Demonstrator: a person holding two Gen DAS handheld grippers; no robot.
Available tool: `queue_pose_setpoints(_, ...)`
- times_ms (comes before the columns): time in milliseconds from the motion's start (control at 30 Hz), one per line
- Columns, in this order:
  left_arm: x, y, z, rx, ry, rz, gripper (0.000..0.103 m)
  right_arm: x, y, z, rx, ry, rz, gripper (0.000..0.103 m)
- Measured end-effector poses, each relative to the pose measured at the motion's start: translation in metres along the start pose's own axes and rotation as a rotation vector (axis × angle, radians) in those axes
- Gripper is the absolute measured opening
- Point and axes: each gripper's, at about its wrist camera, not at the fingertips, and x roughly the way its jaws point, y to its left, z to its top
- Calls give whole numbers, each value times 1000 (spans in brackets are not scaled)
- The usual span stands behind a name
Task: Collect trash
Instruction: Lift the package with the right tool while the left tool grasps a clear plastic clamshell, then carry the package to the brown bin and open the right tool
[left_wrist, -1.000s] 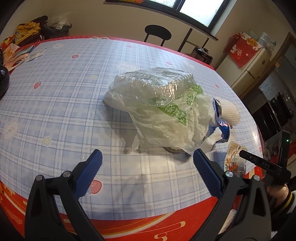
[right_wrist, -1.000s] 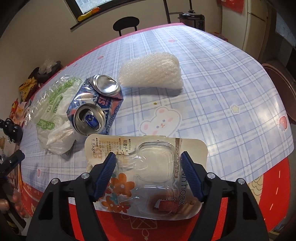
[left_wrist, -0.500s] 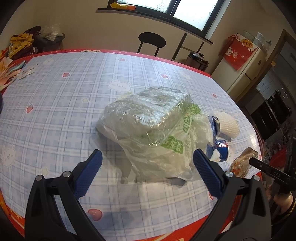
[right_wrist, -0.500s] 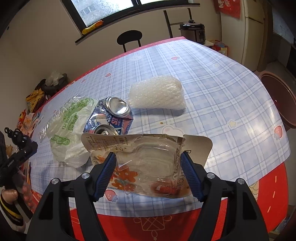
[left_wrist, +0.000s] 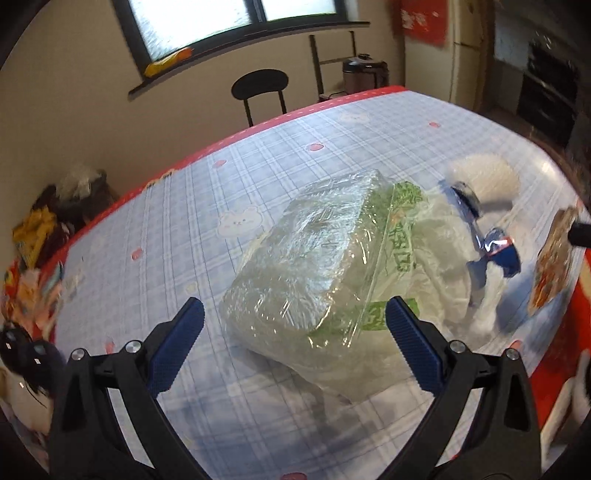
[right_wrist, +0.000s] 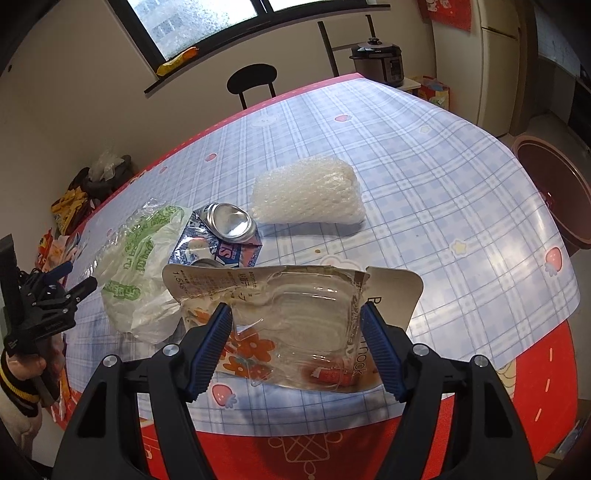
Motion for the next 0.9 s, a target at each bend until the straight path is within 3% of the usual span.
queue_pose_setpoints(133, 16, -7, 8, 78, 38, 3, 93, 0, 0, 1, -4, 1, 0, 71)
queue_pose_setpoints(200, 22, -6, 12, 80, 53, -25, 68, -2, -1, 2, 0, -4, -1, 71)
queue_pose_setpoints(233, 23, -4, 13, 69, 62, -35, 60, -3, -2, 2, 3, -6, -2, 71)
queue_pose_setpoints(533, -23, 38, 21, -164, -58, -124, 28, -16, -9, 9, 25, -47, 3, 71)
queue_pose_setpoints(700, -49, 63, 18, -268, -119, -121, 21, -22, 1, 13, 3, -72, 15, 71)
queue_pose_setpoints(900, -71, 74, 12, -328, -169, -119, 20, -30, 7, 19, -16, -98, 24, 71)
